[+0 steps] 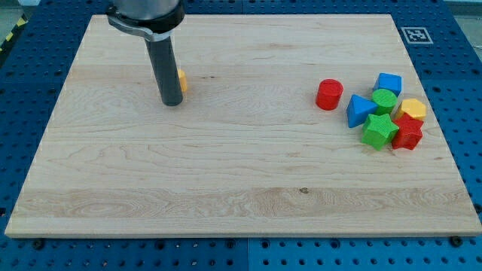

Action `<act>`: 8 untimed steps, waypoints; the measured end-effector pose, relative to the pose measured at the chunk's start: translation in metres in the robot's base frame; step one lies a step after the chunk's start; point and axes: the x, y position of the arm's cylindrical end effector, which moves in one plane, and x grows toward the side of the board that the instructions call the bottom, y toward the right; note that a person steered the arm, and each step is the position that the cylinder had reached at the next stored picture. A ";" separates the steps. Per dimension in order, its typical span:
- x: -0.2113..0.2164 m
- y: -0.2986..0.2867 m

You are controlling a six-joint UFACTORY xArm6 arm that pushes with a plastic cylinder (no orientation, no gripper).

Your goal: Push the yellow heart to the top center

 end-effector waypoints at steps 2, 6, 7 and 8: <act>-0.030 -0.012; -0.060 -0.041; -0.062 -0.028; -0.062 -0.028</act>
